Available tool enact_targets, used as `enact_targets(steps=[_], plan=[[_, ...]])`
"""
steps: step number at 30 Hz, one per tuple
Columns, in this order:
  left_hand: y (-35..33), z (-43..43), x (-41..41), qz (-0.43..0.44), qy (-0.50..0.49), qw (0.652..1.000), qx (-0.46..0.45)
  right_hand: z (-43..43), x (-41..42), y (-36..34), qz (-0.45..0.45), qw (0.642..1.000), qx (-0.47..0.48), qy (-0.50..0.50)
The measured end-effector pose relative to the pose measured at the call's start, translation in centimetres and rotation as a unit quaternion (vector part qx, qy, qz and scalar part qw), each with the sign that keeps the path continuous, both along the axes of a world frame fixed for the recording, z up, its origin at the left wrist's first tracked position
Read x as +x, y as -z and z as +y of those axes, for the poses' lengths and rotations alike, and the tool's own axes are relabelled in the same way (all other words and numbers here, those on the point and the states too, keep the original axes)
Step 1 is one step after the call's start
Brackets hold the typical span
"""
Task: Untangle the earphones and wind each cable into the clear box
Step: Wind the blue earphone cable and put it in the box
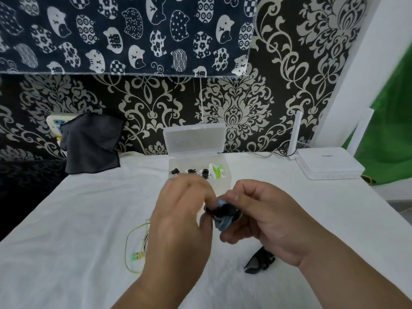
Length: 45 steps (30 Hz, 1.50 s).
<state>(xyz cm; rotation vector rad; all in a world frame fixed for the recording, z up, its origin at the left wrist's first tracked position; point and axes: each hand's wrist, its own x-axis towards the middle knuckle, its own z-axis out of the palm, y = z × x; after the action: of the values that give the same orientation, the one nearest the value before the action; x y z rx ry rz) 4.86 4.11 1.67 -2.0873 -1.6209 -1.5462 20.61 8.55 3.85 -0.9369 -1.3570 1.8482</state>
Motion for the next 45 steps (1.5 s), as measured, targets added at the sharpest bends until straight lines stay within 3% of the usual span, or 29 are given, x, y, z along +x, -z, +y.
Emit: enact_targets(steps=[2, 4, 7, 9, 13, 18, 21, 26, 39, 45], plan=[[-0.1, 0.3, -0.3, -0.044, -0.047, 0.996, -0.064, 0.0, -0.3, 0.3, 0.005, 0.998, 0.047, 0.043], [-0.5, 0.6, -0.4, -0.151, -0.025, 0.969, -0.194, 0.1, -0.4, 0.7, -0.004, 0.991, 0.095, 0.097], [-1.0, 0.6, 0.0, -0.393, 0.123, 0.851, -0.325, 0.4, -0.2, 1.0, -0.085, 0.969, 0.18, 0.144], [-1.1, 0.3, 0.3, -0.415, 0.178, 0.823, -0.345, 0.3, -0.3, 1.1, -0.132, 0.957, 0.218, 0.142], [-0.4, 0.6, 0.2, -0.394, 0.155, 0.846, -0.323, 0.1, -0.6, 1.6, -0.173, 0.938, 0.274, 0.122], [0.2, 0.8, -0.5, -0.352, 0.146, 0.864, -0.329, 0.4, -0.3, 1.5, -0.209, 0.939, 0.258, 0.092], [0.2, 0.7, -0.4, -0.304, 0.123, 0.888, -0.322, 0.6, 0.0, 1.0, -0.252, 0.929, 0.244, 0.117], [0.3, 0.7, -0.2, -0.28, 0.129, 0.896, -0.319, 0.4, 0.3, 0.4, -0.287, 0.918, 0.242, 0.128], [0.6, 0.6, -0.2, -0.297, 0.108, 0.889, -0.331, 0.3, 0.1, 0.1, -0.17, 0.967, 0.149, 0.116], [0.5, 0.6, -0.3, -0.318, 0.09, 0.888, -0.32, 0.1, -0.1, 0.2, -0.181, 0.957, 0.196, 0.112]])
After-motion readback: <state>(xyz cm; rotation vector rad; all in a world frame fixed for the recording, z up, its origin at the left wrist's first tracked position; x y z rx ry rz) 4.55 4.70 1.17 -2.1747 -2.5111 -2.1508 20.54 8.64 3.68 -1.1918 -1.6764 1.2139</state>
